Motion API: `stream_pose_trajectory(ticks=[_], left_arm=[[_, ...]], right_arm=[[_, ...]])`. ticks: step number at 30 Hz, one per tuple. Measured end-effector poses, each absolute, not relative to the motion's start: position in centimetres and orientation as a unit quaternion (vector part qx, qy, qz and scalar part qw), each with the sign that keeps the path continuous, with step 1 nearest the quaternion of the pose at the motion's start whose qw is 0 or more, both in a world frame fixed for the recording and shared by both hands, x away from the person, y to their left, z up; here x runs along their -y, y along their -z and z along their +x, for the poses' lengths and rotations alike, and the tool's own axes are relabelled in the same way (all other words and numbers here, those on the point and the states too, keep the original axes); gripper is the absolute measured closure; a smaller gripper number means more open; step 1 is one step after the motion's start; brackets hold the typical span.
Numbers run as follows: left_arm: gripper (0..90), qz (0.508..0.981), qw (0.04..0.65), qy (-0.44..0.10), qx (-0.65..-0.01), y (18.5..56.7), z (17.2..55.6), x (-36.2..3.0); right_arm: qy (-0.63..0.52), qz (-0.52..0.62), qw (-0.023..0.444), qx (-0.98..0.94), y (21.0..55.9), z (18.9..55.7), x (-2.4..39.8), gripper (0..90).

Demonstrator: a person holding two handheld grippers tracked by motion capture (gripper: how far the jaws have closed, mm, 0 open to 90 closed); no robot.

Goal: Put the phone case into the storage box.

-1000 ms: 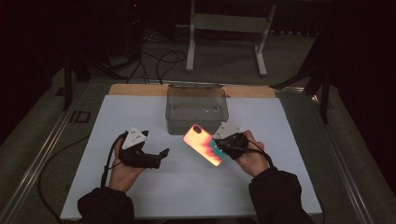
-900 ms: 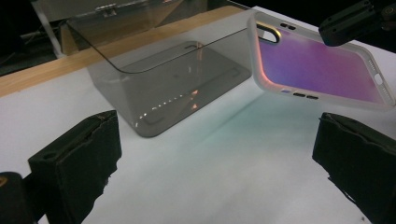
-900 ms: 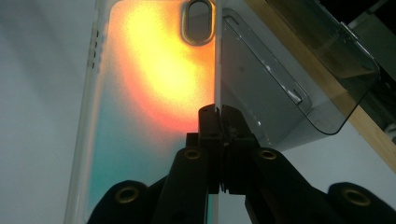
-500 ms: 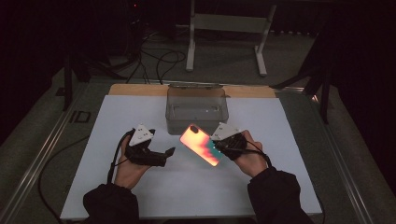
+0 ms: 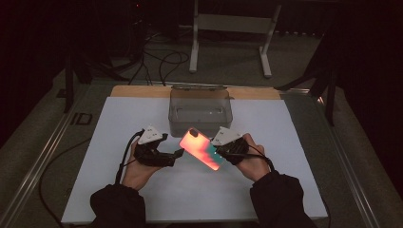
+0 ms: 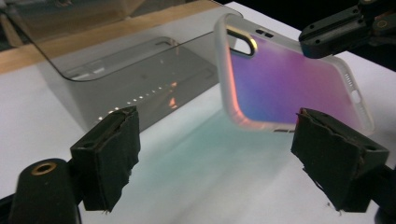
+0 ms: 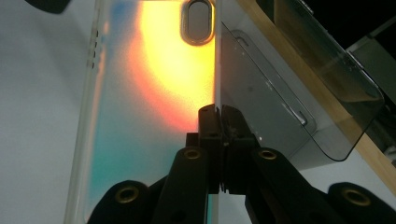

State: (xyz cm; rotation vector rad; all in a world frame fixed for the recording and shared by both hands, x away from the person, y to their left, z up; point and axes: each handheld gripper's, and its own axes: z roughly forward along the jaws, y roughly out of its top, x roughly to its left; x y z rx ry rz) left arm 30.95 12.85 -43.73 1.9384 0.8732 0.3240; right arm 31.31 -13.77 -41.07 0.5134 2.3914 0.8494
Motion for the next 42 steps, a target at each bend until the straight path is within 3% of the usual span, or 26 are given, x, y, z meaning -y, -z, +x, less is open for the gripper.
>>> stream_pose_trajectory(ticks=[8, 18, 21, 27, 28, 29, 37, 42], left_arm=[[24.0, 0.799, 0.481, -0.089, -0.350, 43.9, 31.5, -11.9], [50.8, 0.795, 0.498, -0.016, -0.345, 44.2, 32.4, -11.3], [54.4, 0.788, 0.509, 0.008, -0.347, 44.3, 32.6, -11.5], [74.6, 0.778, 0.529, 0.030, -0.338, 44.0, 32.6, -12.0], [74.6, 0.777, 0.535, 0.032, -0.331, 43.9, 32.6, -12.1], [80.7, 0.778, 0.535, 0.029, -0.328, 43.8, 32.5, -12.2], [82.3, 0.784, 0.535, 0.007, -0.316, 43.7, 32.3, -12.2], [82.4, 0.784, 0.534, 0.002, -0.317, 43.6, 32.3, -12.3]], right_arm=[[-0.323, 0.175, 0.273, -0.889, 41.1, 30.9, 13.2, 88.6], [-0.335, 0.155, 0.274, -0.888, 41.0, 30.4, 12.8, 88.6], [-0.332, 0.152, 0.279, -0.888, 41.0, 30.3, 12.8, 88.6], [-0.329, 0.147, 0.282, -0.889, 41.2, 30.3, 12.9, 88.5], [-0.327, 0.147, 0.284, -0.889, 41.2, 30.3, 12.9, 88.4], [-0.325, 0.145, 0.286, -0.890, 41.4, 30.3, 12.8, 88.2], [-0.327, 0.146, 0.273, -0.893, 41.6, 30.5, 12.7, 86.6], [-0.332, 0.146, 0.258, -0.895, 41.8, 30.8, 12.8, 81.1]])
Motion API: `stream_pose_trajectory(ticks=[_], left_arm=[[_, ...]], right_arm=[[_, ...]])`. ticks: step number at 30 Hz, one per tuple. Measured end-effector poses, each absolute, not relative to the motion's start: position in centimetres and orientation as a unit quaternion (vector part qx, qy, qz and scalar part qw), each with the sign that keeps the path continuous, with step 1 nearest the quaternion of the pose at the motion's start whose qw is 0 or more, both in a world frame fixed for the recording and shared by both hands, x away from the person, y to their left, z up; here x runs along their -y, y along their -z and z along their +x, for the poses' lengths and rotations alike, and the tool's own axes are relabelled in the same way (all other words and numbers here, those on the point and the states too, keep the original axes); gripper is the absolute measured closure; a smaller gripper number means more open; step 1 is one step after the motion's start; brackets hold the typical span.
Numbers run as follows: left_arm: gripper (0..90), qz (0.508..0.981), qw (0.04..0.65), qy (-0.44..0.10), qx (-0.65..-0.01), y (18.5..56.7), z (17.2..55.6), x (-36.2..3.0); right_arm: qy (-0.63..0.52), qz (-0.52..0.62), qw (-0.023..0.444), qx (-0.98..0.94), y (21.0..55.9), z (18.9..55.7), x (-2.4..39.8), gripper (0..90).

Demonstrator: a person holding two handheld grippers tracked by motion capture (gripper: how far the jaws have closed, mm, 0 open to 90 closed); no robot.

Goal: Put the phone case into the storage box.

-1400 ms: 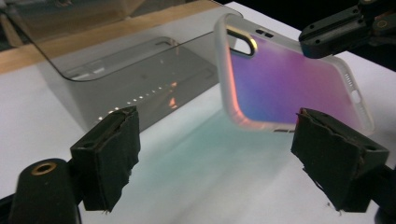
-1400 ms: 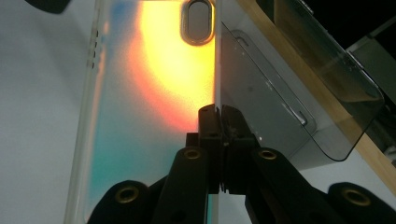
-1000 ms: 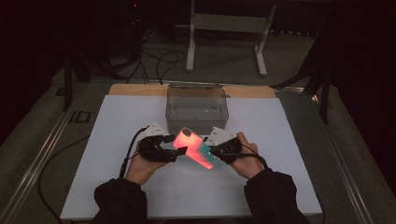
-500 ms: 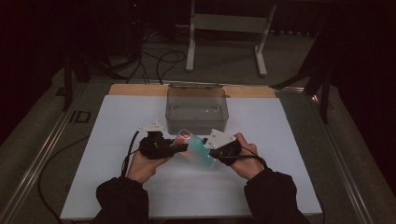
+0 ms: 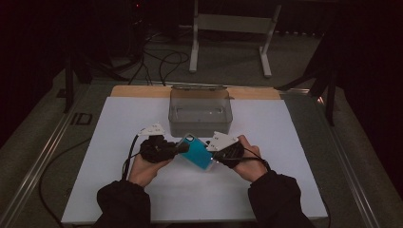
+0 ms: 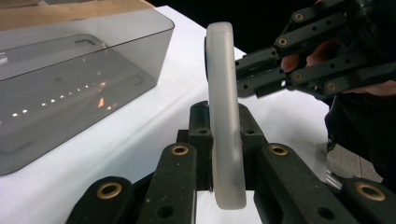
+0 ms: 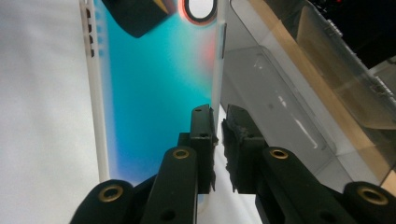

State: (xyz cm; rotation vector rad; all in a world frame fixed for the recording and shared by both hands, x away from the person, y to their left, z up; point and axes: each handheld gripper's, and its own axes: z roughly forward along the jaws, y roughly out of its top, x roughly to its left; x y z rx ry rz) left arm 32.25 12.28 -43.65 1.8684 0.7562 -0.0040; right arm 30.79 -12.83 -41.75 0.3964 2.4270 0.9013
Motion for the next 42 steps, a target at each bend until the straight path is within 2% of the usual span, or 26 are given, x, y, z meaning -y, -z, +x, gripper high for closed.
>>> stream_pose_trajectory(ticks=[7, 17, 19, 24, 26, 30, 42], left_arm=[[82.6, 0.788, 0.529, -0.006, -0.316, 43.6, 32.2, -12.4], [82.9, 0.789, 0.530, -0.008, -0.311, 43.4, 32.2, -12.5], [82.9, 0.789, 0.531, -0.009, -0.309, 43.3, 32.2, -12.6], [82.8, 0.786, 0.535, -0.009, -0.309, 43.1, 32.2, -12.7], [82.9, 0.786, 0.536, -0.009, -0.307, 43.0, 32.2, -12.7], [82.9, 0.783, 0.543, -0.005, -0.302, 42.9, 32.1, -12.6], [82.9, 0.784, 0.550, -0.007, -0.288, 42.0, 32.2, -12.2]], right_arm=[[-0.352, 0.159, 0.232, -0.893, 41.4, 31.2, 13.7, 67.5], [-0.376, 0.171, 0.199, -0.889, 41.6, 31.5, 14.3, 60.4], [-0.390, 0.177, 0.173, -0.887, 42.0, 31.7, 14.6, 54.1], [-0.409, 0.184, 0.140, -0.883, 42.3, 32.0, 14.9, 49.9], [-0.419, 0.189, 0.107, -0.882, 42.6, 32.1, 15.0, 45.8], [-0.425, 0.196, 0.075, -0.880, 42.9, 32.2, 15.0, 41.5], [-0.442, 0.213, 0.020, -0.871, 43.4, 32.6, 14.9, 27.3]])
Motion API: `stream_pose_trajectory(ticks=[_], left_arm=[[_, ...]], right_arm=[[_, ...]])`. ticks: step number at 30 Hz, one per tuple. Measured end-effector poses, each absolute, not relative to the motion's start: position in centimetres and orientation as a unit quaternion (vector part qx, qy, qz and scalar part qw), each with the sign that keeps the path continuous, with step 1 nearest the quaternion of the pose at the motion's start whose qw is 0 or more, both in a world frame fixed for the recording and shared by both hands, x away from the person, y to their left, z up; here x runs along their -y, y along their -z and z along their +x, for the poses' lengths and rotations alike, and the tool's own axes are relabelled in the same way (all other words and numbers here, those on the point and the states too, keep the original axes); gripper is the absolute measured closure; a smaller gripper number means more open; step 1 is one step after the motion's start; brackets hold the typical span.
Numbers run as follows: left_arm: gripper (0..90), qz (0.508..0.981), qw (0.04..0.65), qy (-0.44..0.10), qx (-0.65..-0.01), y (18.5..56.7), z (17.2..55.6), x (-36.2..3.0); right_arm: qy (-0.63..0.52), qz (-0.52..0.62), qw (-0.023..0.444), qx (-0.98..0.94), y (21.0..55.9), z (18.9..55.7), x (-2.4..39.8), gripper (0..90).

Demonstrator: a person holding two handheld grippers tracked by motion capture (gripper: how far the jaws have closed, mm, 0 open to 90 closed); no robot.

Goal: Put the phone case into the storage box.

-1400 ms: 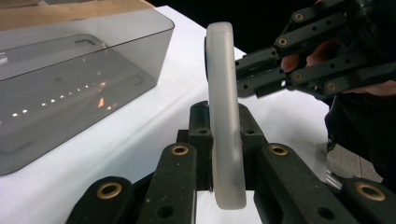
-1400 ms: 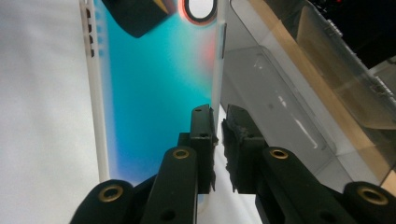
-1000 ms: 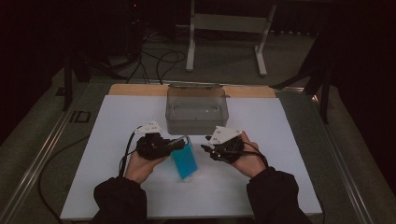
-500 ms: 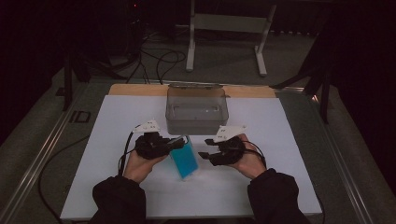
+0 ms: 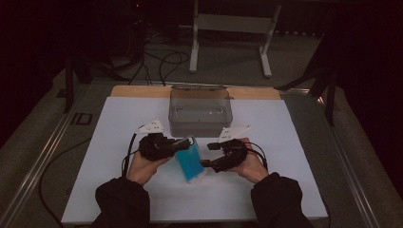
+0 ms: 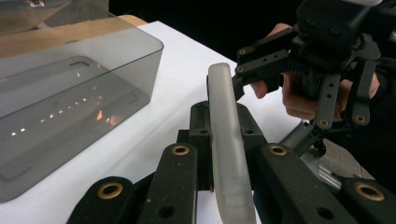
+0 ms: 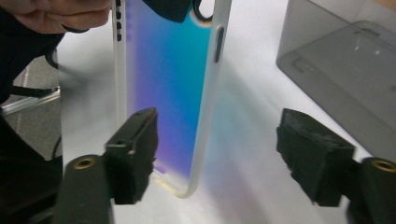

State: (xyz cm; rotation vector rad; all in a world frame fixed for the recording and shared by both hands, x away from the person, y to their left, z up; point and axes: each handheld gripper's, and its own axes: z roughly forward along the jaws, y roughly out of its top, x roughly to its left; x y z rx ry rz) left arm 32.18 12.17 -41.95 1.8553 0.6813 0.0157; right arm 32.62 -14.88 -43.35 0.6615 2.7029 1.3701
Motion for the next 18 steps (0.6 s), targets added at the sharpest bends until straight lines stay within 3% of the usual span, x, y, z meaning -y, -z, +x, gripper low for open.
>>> stream_pose_trajectory(ticks=[9, 14, 18], left_arm=[[82.9, 0.783, 0.558, -0.008, -0.276, 40.9, 32.3, -12.0], [82.9, 0.780, 0.565, -0.006, -0.269, 40.4, 32.3, -12.0], [82.9, 0.777, 0.571, -0.002, -0.263, 40.3, 32.3, -11.9]], right_arm=[[-0.448, 0.223, -0.003, -0.866, 43.6, 32.9, 14.6, 15.9], [-0.454, 0.228, -0.017, -0.861, 43.7, 33.1, 14.6, 18.8], [-0.460, 0.223, -0.033, -0.859, 43.8, 33.2, 14.6, 27.9]])
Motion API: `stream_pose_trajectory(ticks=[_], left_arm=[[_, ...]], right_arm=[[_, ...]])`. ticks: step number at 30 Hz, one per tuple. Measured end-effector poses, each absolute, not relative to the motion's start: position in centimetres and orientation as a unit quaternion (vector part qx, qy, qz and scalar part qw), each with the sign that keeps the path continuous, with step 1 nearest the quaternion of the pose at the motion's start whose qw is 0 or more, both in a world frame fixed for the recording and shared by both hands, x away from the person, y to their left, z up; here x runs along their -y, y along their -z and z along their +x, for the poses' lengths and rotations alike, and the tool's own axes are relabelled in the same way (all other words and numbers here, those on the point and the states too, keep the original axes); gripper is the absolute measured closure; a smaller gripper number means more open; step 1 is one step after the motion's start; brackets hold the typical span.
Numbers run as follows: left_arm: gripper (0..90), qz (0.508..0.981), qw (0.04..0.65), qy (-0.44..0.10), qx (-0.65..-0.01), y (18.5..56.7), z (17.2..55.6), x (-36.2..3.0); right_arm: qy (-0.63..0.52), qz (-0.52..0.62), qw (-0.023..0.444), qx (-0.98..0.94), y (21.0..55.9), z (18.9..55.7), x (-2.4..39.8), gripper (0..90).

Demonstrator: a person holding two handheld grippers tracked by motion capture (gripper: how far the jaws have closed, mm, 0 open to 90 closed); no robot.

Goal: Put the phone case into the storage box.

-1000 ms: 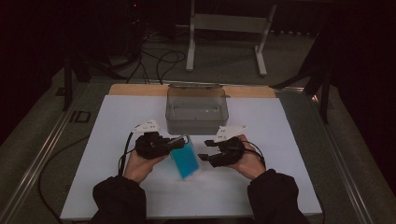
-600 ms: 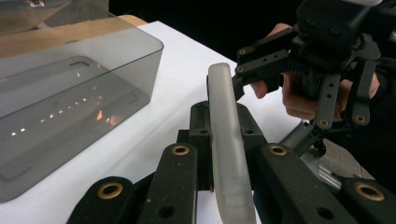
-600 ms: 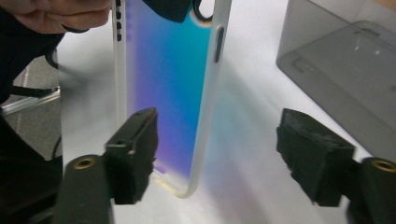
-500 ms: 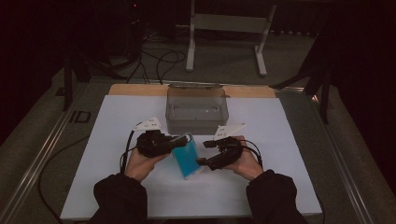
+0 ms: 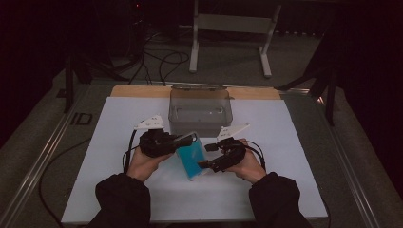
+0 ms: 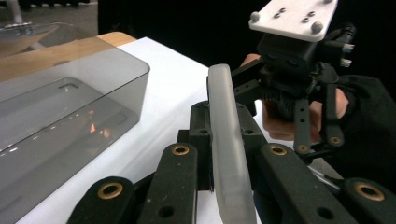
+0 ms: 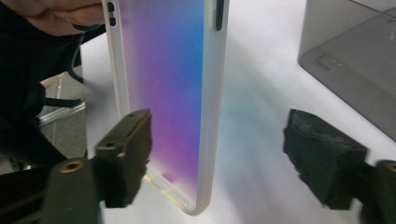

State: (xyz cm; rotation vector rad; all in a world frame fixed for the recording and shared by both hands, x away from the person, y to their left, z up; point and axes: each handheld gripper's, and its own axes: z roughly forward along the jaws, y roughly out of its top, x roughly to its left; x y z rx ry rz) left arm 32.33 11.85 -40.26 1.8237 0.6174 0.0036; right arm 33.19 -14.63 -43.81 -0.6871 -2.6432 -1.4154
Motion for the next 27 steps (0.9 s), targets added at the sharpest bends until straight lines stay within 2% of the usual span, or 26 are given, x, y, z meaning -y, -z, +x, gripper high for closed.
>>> stream_pose_trajectory(ticks=[2, 5, 10, 11, 22, 27], left_arm=[[82.9, 0.776, 0.574, 0.002, -0.262, 40.25, 32.35, -11.83], [82.9, 0.774, 0.579, 0.004, -0.256, 40.11, 32.33, -11.67], [82.9, 0.774, 0.581, 0.003, -0.251, 40.11, 32.32, -11.52], [82.9, 0.774, 0.581, 0.003, -0.250, 40.14, 32.33, -11.51], [81.1, 0.766, 0.598, 0.026, -0.232, 40.24, 32.34, -11.72], [78.9, 0.766, 0.598, 0.029, -0.234, 40.35, 32.39, -11.82]], right_arm=[[0.462, -0.222, 0.037, 0.858, 43.82, 33.21, 14.63, 30.9], [0.470, -0.209, 0.066, 0.855, 43.83, 33.20, 14.61, 47.6], [0.478, -0.204, 0.095, 0.849, 43.96, 33.29, 14.52, 60.0], [0.478, -0.200, 0.101, 0.849, 43.97, 33.28, 14.50, 64.8], [0.477, -0.188, 0.117, 0.851, 43.72, 32.92, 14.70, 81.1], [0.477, -0.181, 0.119, 0.852, 43.63, 32.81, 14.74, 81.7]])
